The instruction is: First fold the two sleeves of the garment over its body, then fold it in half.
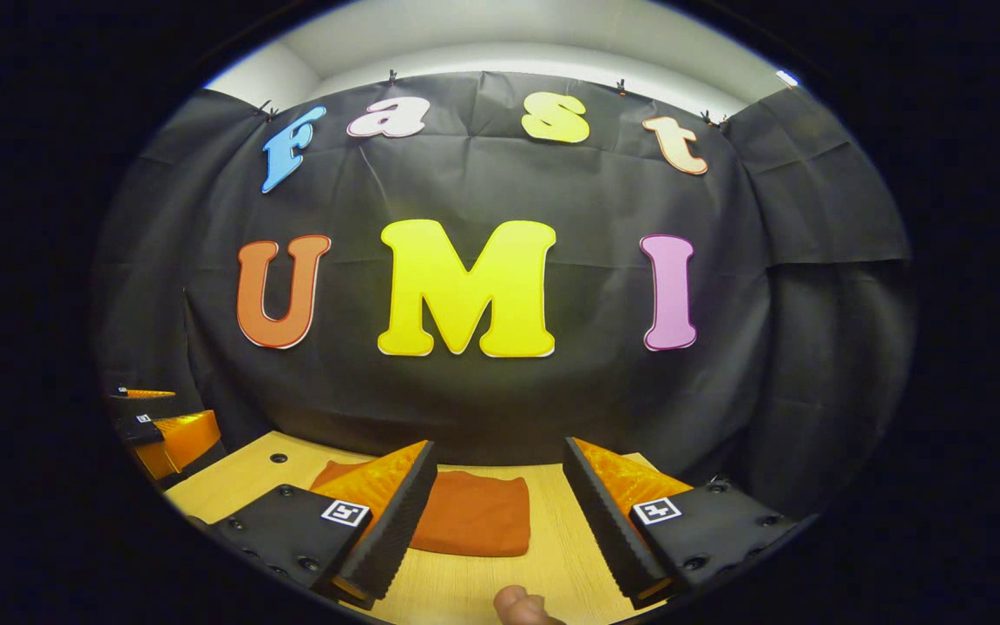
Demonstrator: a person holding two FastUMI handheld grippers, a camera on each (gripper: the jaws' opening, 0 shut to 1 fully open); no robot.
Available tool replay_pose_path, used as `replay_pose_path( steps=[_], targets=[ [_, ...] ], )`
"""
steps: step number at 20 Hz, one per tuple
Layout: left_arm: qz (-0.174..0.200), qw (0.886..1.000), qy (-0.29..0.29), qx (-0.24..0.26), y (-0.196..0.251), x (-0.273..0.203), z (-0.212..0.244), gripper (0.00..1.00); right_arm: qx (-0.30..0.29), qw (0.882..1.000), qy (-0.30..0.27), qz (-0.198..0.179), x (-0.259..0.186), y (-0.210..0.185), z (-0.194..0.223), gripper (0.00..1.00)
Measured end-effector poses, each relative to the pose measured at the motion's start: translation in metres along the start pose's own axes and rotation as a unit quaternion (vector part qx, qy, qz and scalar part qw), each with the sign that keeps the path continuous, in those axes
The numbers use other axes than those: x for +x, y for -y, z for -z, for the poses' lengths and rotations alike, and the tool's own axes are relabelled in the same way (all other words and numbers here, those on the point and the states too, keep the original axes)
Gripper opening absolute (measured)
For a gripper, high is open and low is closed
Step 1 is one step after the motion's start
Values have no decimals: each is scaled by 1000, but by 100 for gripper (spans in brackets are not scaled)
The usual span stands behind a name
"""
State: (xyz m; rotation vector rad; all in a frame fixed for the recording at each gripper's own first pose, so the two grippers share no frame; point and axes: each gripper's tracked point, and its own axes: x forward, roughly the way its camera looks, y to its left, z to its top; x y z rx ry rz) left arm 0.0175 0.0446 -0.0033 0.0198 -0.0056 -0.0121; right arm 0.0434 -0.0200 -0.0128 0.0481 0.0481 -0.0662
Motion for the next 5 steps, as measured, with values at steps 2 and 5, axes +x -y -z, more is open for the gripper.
replay_pose_path(
  steps=[2, 5],
  targets=[
    [-1, 1000, 0, -5, -1, 0, 0, 98, 1, 1000, 1, -5, -1, -4, -1, 94],
    [-6, 1000, -3, -7, -7, 0, 1, 98, 5, 1000, 2, -13, -1, -9, -1, 94]
  ],
)
